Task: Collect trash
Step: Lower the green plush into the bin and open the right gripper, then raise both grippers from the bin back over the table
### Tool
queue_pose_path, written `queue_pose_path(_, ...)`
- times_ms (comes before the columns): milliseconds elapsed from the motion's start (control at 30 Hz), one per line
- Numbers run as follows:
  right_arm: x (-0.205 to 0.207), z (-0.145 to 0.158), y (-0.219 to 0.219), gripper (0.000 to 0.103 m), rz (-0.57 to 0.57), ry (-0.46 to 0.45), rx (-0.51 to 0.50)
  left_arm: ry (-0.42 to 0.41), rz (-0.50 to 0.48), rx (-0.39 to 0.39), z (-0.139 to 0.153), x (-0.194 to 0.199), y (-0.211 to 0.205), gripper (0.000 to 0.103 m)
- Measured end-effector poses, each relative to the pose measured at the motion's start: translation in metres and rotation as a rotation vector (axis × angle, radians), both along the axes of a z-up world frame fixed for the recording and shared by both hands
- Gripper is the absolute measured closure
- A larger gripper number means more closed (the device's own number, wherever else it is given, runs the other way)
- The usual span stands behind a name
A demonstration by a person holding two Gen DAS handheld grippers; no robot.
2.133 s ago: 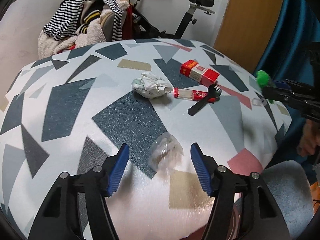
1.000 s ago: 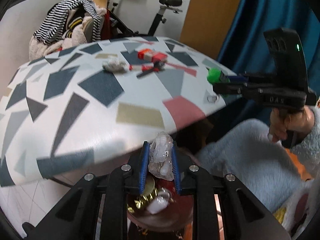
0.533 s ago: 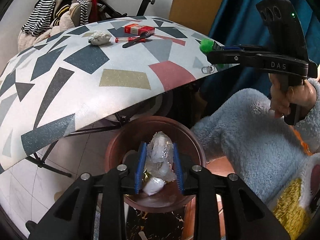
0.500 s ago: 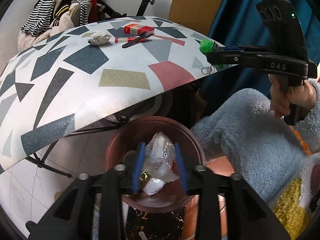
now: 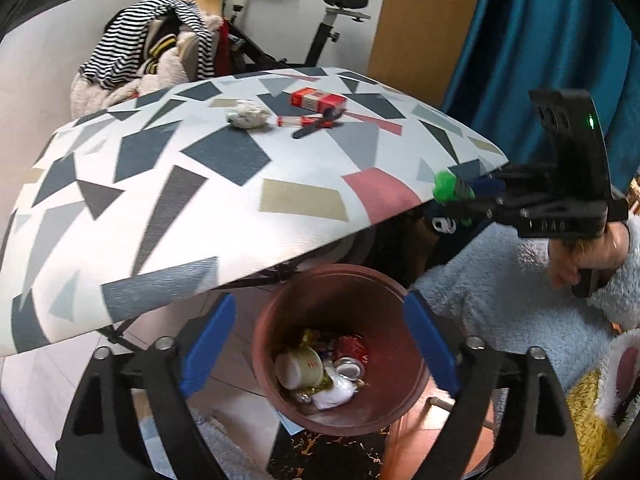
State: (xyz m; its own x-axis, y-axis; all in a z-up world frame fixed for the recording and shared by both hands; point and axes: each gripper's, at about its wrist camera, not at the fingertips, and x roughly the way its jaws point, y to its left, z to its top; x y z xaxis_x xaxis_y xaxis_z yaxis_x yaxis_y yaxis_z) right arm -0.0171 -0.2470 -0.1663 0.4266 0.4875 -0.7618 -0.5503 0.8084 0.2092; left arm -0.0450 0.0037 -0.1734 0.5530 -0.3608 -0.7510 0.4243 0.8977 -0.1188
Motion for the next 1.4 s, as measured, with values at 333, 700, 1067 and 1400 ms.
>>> queue_pose_path(333,-0.008,-0.02,0.022,0.066,0.083,0.038,-0.028,-0.051,0.084,-0.006,0.012,-0.002,0.016,0.006)
queue_pose_path(700,-0.013,-0.043,0.059,0.065,0.204,0.104,-0.094,-0.055,0.107,0.024,0.007,-0.001,0.019,0.006)
queue_pose_path(1067,-0.016,-0.041,0.056,0.019,0.174,0.062,-0.087,-0.068,0.125,0.021,0.007,0.005,0.016,0.006)
queue_pose_path(1400,0.009,-0.007,0.027,0.006,0.051,-0.043,-0.065,-0.091,0.133,-0.005,0.019,0.01,0.015,0.006)
